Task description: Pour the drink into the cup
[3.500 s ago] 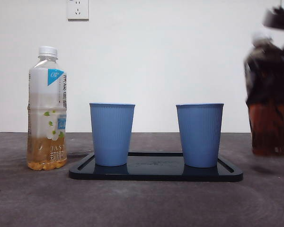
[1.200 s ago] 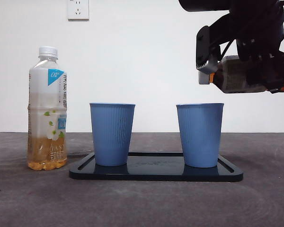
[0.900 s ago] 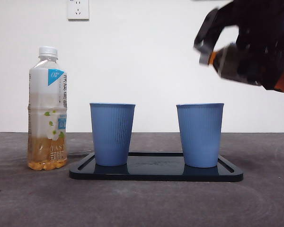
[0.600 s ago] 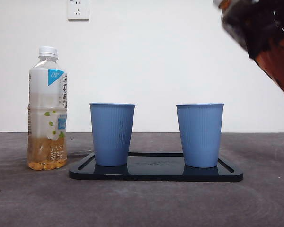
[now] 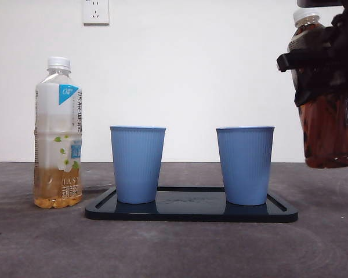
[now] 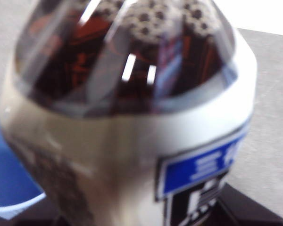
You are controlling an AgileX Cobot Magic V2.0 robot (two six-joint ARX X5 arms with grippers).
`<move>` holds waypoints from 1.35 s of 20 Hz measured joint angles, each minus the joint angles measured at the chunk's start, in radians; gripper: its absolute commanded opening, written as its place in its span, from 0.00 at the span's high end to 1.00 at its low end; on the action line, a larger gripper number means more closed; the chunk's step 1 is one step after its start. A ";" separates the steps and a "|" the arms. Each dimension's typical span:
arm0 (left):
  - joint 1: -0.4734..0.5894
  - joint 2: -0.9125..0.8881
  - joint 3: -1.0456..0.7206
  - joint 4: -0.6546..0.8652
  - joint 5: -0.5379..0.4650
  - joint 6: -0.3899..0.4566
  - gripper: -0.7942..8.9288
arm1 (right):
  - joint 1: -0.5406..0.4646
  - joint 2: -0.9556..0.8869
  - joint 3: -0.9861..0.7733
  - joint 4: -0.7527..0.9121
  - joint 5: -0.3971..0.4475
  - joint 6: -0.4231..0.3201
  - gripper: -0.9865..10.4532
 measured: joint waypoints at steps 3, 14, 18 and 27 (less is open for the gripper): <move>0.000 0.000 0.000 0.000 0.000 0.000 0.34 | -0.039 0.010 -0.063 0.096 -0.035 0.019 0.74; 0.000 0.000 0.000 0.000 0.000 0.000 0.34 | -0.141 0.217 -0.122 0.351 -0.175 0.048 0.74; 0.000 0.000 0.000 0.000 0.000 0.000 0.34 | -0.141 0.272 -0.122 0.428 -0.197 0.048 0.74; 0.000 0.000 0.000 0.000 0.000 0.000 0.34 | -0.141 0.275 -0.122 0.431 -0.197 0.047 0.67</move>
